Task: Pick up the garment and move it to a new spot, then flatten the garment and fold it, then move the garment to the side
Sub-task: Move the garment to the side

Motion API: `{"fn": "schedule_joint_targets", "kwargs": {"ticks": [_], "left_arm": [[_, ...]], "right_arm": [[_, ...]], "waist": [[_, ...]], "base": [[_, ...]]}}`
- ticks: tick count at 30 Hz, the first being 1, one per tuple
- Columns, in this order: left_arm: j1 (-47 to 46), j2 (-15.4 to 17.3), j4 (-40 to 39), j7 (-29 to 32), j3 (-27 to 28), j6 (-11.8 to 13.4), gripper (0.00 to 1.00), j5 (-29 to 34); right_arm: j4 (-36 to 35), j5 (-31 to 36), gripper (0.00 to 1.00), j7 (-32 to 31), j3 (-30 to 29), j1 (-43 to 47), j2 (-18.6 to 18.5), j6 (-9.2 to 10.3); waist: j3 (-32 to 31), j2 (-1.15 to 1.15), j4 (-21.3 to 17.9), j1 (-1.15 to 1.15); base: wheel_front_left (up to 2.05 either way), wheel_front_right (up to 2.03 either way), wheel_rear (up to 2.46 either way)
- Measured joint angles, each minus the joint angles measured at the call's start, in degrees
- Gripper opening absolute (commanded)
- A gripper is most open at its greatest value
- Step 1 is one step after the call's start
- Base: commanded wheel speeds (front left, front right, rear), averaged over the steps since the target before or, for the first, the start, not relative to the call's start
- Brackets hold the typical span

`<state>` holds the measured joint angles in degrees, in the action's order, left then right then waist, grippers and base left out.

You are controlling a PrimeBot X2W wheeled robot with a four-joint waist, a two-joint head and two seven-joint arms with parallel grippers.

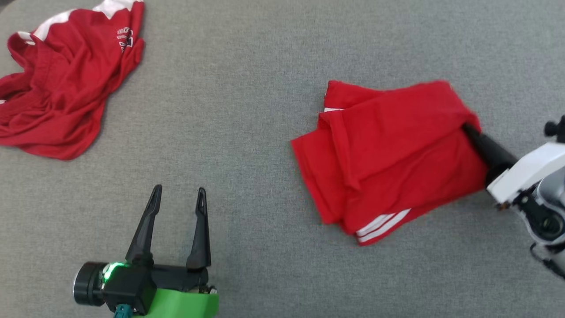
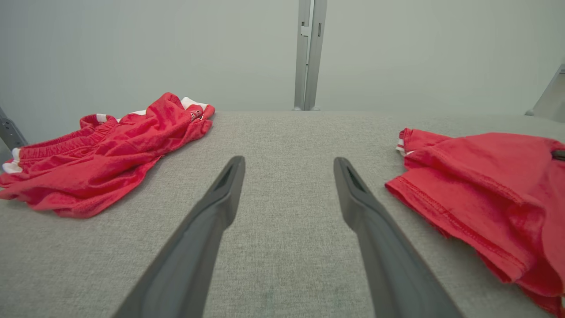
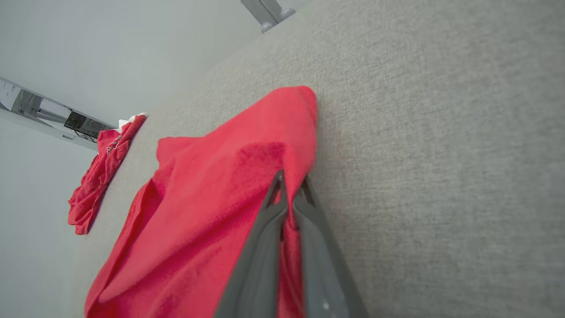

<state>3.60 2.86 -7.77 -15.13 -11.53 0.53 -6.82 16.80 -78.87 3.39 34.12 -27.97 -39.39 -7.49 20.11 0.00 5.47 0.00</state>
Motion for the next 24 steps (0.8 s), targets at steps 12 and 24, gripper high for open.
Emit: {"fn": "schedule_joint_targets", "kwargs": {"ticks": [12,24], "left_arm": [[-9.4,-0.02,-7.27,0.0,-3.77,-1.94,1.0,0.47],[-14.11,0.73,-12.57,0.01,-6.2,-5.09,1.0,6.31]], "right_arm": [[2.56,2.79,0.0,3.57,-1.68,-15.81,-12.35,0.0],[8.65,0.79,0.0,9.37,-8.71,-18.33,-24.05,-0.01]], "waist": [[9.62,0.0,-2.53,0.0],[20.55,0.0,-6.9,0.01]], "base": [[0.0,0.0,0.0],[0.0,0.0,0.0]]}}
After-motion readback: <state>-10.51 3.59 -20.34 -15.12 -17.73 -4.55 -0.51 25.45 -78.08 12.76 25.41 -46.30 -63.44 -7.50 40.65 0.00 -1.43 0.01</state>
